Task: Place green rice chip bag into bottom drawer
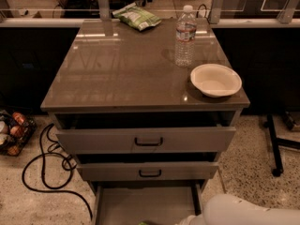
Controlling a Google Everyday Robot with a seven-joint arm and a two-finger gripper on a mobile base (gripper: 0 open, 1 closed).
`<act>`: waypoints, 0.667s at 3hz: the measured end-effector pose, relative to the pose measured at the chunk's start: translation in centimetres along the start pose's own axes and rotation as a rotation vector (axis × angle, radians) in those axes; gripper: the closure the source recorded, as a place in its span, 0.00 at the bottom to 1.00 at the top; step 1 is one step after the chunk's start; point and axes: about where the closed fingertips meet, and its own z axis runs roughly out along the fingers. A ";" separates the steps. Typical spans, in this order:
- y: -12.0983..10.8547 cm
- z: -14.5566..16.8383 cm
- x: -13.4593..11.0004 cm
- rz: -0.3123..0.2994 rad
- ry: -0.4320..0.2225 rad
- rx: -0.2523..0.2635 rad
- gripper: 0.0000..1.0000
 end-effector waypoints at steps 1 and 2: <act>-1.5 0.3 -0.3 -0.008 -0.004 0.053 1.00; -1.5 0.2 -0.3 -0.008 -0.004 0.054 1.00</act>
Offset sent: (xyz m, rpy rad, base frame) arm 0.0137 0.0036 -0.0046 -0.0038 -0.0439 -0.0154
